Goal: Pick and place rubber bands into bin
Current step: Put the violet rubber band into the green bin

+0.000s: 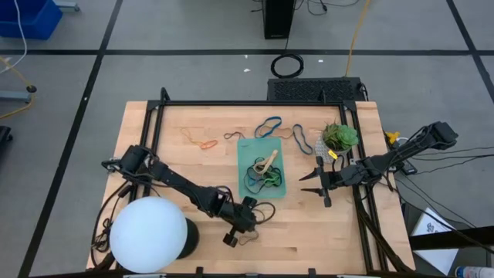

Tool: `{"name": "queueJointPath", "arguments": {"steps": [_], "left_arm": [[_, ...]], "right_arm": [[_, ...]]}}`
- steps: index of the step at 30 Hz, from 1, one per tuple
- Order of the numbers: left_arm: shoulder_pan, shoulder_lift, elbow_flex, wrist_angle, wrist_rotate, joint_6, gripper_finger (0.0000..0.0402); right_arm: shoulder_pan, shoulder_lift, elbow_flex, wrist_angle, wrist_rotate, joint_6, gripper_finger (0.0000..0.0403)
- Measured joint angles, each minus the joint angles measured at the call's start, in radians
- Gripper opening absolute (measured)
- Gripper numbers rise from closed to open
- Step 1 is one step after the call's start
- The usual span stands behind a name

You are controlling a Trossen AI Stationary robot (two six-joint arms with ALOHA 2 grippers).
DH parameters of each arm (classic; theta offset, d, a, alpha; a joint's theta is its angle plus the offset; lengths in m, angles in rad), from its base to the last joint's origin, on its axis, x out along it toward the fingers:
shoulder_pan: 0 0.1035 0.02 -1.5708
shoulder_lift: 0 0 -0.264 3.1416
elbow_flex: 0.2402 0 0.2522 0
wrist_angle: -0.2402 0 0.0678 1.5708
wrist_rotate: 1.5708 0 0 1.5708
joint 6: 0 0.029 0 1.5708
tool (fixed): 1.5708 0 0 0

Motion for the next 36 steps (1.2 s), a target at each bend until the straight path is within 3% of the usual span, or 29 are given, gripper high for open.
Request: {"name": "queueJointPath", "arguments": {"steps": [11, 16, 20, 23, 36], "left_arm": [[0.101, -0.226, 0.001, 0.006, -0.024, -0.014, 0.0001], [0.162, -0.340, 0.002, 0.011, -0.092, 0.028, 0.0001], [0.217, -0.396, 0.002, 0.020, -0.206, 0.058, 0.0001], [0.264, -0.402, 0.002, 0.012, -0.255, 0.052, 0.0001], [0.393, -0.271, 0.002, -0.093, -0.264, -0.023, 0.0001]], "right_arm": [[0.000, 0.000, 0.000, 0.007, 0.000, 0.000, 0.0157], [0.000, 0.000, 0.000, 0.007, 0.000, -0.013, 0.0157], [0.000, 0.000, 0.000, 0.007, 0.000, -0.019, 0.0157], [0.000, 0.000, 0.000, 0.004, 0.000, -0.019, 0.0157], [0.000, 0.000, 0.000, 0.000, 0.000, -0.022, 0.0157]]}}
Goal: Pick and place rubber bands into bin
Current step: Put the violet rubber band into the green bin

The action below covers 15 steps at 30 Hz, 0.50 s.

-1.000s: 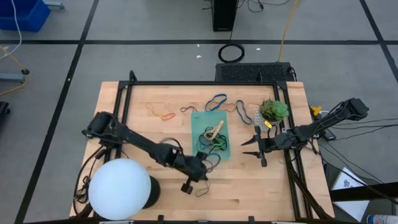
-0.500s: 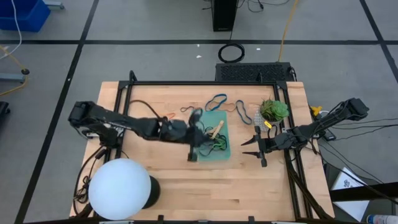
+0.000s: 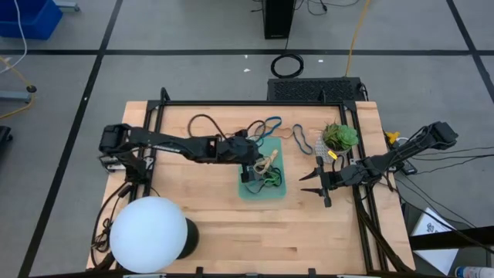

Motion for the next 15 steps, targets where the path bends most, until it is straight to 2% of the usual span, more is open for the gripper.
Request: {"name": "queueJointPath", "arguments": {"steps": [15], "left_arm": [[0.005, 0.201, 0.000, 0.000, 0.003, -0.006, 0.0004]], "right_arm": [[0.000, 0.000, 0.000, -0.001, 0.000, -0.005, 0.0157]]}}
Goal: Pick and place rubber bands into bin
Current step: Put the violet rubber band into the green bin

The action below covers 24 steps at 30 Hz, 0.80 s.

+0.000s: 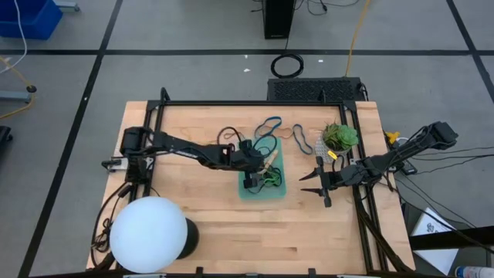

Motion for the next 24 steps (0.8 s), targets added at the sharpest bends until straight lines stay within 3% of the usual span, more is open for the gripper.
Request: {"name": "queueJointPath", "arguments": {"steps": [24], "left_arm": [[0.000, 0.045, 0.000, 0.065, -0.003, 0.028, 0.0021]], "right_arm": [[0.000, 0.000, 0.000, -0.007, 0.000, -0.003, 0.0157]]}}
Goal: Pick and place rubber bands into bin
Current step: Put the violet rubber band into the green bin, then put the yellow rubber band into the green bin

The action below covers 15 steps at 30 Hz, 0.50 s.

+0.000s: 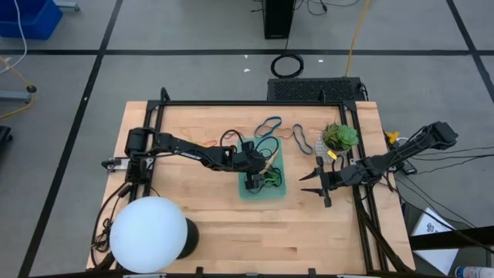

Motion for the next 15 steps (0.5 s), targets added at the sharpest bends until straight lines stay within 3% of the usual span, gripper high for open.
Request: {"name": "queueJointPath", "arguments": {"steps": [10, 15], "left_arm": [[0.000, -0.027, 0.000, -0.017, 0.001, -0.044, 0.0025], [0.001, -0.081, 0.000, -0.039, 0.000, -0.050, 0.0067]], "right_arm": [[0.000, 0.000, 0.000, 0.000, 0.000, 0.000, 0.0157], [0.000, 0.000, 0.000, -0.001, 0.000, 0.000, 0.0157]]}}
